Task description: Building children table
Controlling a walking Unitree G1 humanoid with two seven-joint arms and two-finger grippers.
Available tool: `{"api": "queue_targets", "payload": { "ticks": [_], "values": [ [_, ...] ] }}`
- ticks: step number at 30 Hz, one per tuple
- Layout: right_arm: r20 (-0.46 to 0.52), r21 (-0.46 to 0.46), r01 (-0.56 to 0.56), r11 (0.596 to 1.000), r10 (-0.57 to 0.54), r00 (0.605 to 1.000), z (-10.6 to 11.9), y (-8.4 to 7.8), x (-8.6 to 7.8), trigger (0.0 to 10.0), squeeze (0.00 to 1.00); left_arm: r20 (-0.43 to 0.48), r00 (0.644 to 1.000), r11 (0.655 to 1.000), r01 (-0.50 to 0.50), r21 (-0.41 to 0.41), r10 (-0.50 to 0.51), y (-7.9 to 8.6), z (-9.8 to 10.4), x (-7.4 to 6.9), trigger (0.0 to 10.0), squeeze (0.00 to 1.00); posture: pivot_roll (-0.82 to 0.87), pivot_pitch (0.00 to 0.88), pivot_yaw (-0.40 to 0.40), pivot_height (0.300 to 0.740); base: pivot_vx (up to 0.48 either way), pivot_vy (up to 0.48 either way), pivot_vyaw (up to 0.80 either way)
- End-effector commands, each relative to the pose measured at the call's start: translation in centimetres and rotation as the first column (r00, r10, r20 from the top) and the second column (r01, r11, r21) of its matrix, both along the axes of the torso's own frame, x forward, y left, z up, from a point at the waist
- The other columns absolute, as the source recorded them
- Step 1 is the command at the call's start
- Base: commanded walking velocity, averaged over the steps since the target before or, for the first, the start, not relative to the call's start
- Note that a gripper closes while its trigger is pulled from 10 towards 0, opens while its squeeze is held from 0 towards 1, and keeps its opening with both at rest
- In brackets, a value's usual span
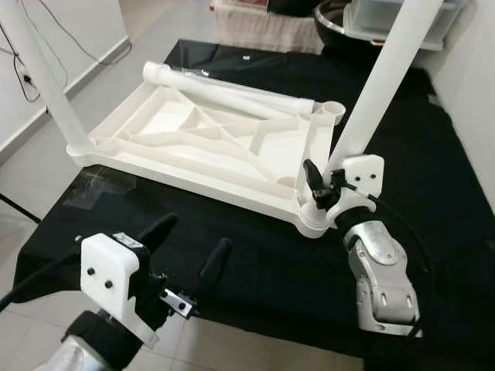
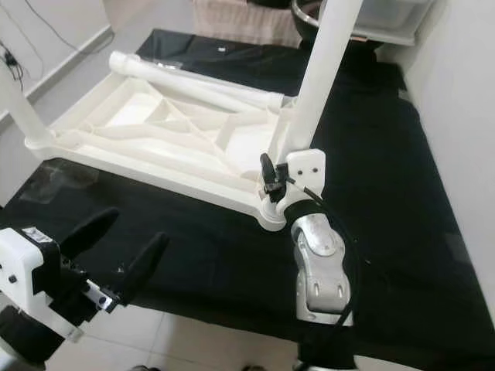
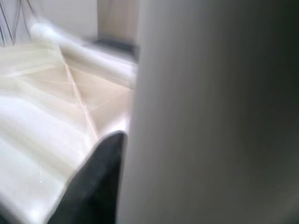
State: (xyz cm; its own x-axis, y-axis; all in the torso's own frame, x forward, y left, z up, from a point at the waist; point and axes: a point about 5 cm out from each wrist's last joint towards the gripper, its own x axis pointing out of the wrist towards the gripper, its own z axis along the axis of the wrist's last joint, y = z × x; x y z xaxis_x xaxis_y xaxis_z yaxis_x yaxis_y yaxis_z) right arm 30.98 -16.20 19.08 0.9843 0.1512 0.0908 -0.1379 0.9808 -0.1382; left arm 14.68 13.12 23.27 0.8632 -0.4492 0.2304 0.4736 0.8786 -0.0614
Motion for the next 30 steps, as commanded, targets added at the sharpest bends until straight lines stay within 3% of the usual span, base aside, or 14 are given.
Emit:
{"api": "queue_targets", "payload": {
  "ticks": [1,3,4,5,6,7,8,9,11,16,25,26,27,30],
  "values": [
    [-0.045,0.049,-0.033,0.998,0.036,0.998,-0.7,0.2,0.0,10.0,1.00,-0.019,1.000,1.000,-0.001,0.017,0.001,0.1,-0.3,0.0,10.0,0.00,0.18,0.206,-0.077,0.740,0.000,0.000,0.00],
    [0.015,0.099,-0.171,0.980,0.170,0.985,0.6,0.5,0.3,10.0,1.00,-0.021,1.000,1.000,0.000,0.017,0.001,0.1,-0.3,0.0,10.0,0.00,0.18,0.209,-0.077,0.740,0.000,0.000,0.00],
    [0.015,0.099,-0.171,0.980,0.170,0.985,0.6,0.5,0.3,10.0,1.00,-0.021,1.000,1.000,0.000,0.017,0.001,0.1,-0.3,0.0,10.0,0.00,0.18,0.209,-0.077,0.740,0.000,0.000,0.00],
    [0.043,0.054,-0.416,0.908,0.414,0.909,1.5,1.0,0.5,10.0,0.98,-0.023,1.000,1.000,0.002,0.015,-0.001,0.1,-0.3,0.0,10.0,0.00,0.18,0.213,-0.079,0.740,0.000,0.000,0.00],
    [0.043,0.054,-0.416,0.908,0.414,0.909,1.5,1.0,0.5,10.0,0.98,-0.023,1.000,1.000,0.002,0.015,-0.001,0.1,-0.3,0.0,10.0,0.00,0.18,0.213,-0.079,0.740,0.000,0.000,0.00],
    [0.037,0.010,-0.486,0.874,0.485,0.874,1.6,1.0,0.5,10.0,0.98,-0.023,1.000,1.000,0.003,0.014,-0.003,0.0,-0.3,-0.1,10.0,0.00,0.19,0.218,-0.082,0.740,0.000,0.000,0.00],
    [0.026,-0.027,-0.543,0.840,0.543,0.839,1.8,0.9,0.5,10.0,0.08,-0.023,1.000,1.000,0.003,0.014,-0.003,0.0,-0.3,-0.1,10.0,0.00,0.19,0.220,-0.081,0.740,0.000,0.000,0.00],
    [0.018,-0.048,-0.565,0.824,0.566,0.824,1.8,0.9,0.5,10.0,0.00,-0.023,1.000,1.000,0.003,0.013,-0.003,0.0,-0.3,-0.1,10.0,0.00,0.19,0.220,-0.081,0.740,0.000,0.000,0.00],
    [-0.022,-0.089,-0.603,0.793,0.604,0.797,1.7,0.2,1.5,10.0,0.00,-0.024,1.000,1.000,0.004,0.012,-0.003,0.0,-0.3,-0.1,10.0,0.00,0.20,0.223,-0.079,0.740,0.000,0.000,0.00],
    [-0.042,-0.121,-0.608,0.785,0.608,0.793,2.0,-0.8,3.2,10.0,0.00,-0.024,1.000,1.000,0.005,0.011,-0.004,-0.1,-0.4,-0.1,10.0,0.00,0.21,0.228,-0.079,0.740,0.000,0.000,0.00],
    [0.023,-0.059,-0.666,0.744,0.668,0.744,5.7,-2.5,6.1,10.0,0.00,-0.023,1.000,1.000,0.000,0.012,0.001,0.1,-0.3,-0.1,10.0,0.00,0.23,0.238,-0.082,0.740,0.000,0.000,0.00],
    [0.027,-0.057,-0.677,0.734,0.679,0.733,6.1,-2.7,6.3,3.2,0.00,-0.022,1.000,1.000,-0.001,0.013,0.001,0.1,-0.3,-0.2,10.0,0.00,0.24,0.242,-0.084,0.740,0.000,0.000,0.00],
    [0.027,-0.055,-0.690,0.722,0.692,0.721,6.3,-2.9,6.3,0.0,0.00,-0.022,1.000,1.000,-0.002,0.013,0.002,0.1,-0.3,-0.2,10.0,0.00,0.24,0.242,-0.084,0.740,0.000,0.000,0.00],
    [0.019,-0.059,-0.727,0.684,0.729,0.684,6.5,-3.3,6.3,0.0,0.00,-0.021,1.000,1.000,-0.004,0.014,0.005,0.0,-0.3,-0.1,10.0,0.00,0.24,0.243,-0.087,0.740,0.000,0.000,0.00]
  ]
}}
